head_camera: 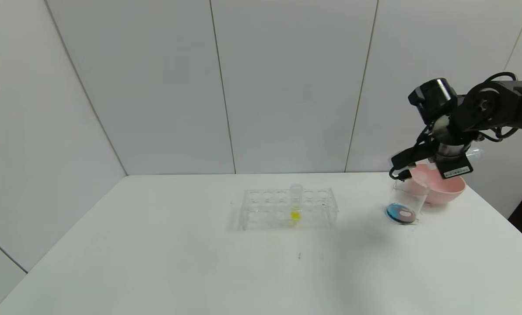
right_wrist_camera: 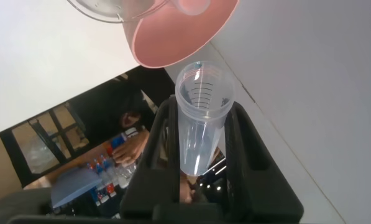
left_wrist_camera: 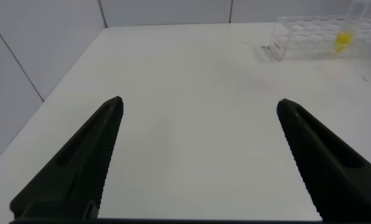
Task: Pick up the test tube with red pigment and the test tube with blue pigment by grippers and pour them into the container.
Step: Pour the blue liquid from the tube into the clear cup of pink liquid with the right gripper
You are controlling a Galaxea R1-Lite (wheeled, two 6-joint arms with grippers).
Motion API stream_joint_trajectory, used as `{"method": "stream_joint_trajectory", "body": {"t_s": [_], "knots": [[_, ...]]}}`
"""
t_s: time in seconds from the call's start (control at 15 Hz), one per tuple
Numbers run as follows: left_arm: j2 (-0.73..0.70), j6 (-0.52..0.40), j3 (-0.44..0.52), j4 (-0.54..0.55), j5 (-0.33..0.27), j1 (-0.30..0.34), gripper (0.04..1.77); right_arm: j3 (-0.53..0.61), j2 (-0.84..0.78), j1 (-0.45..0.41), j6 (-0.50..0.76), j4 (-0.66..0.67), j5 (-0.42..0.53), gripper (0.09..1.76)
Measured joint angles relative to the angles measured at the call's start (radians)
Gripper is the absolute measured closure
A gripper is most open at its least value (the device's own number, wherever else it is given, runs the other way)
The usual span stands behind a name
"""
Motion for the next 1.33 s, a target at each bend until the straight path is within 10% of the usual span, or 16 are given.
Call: {"method": "stream_joint_trajectory", "body": {"t_s": [0.27, 0.73, 1.0, 1.33], "knots": [[0.000, 0.000, 0.000, 0.000, 0.000, 0.000, 0.05, 0.003, -0.056, -0.055, 0.055, 0.012, 0.187, 1.36], [0.000, 0.000, 0.000, 0.000, 0.000, 0.000, 0.05, 0.067, -0.174, -0.199, 0.546, 0.020, 0.860, 1.36], [0.000, 0.000, 0.000, 0.000, 0.000, 0.000, 0.05, 0.229, -0.285, -0.235, 0.899, -0.054, 0.953, 1.36], [0.000, 0.000, 0.000, 0.000, 0.000, 0.000, 0.05, 0.622, -0.441, -0.270, 1.211, -0.559, 1.011, 1.36]]}}
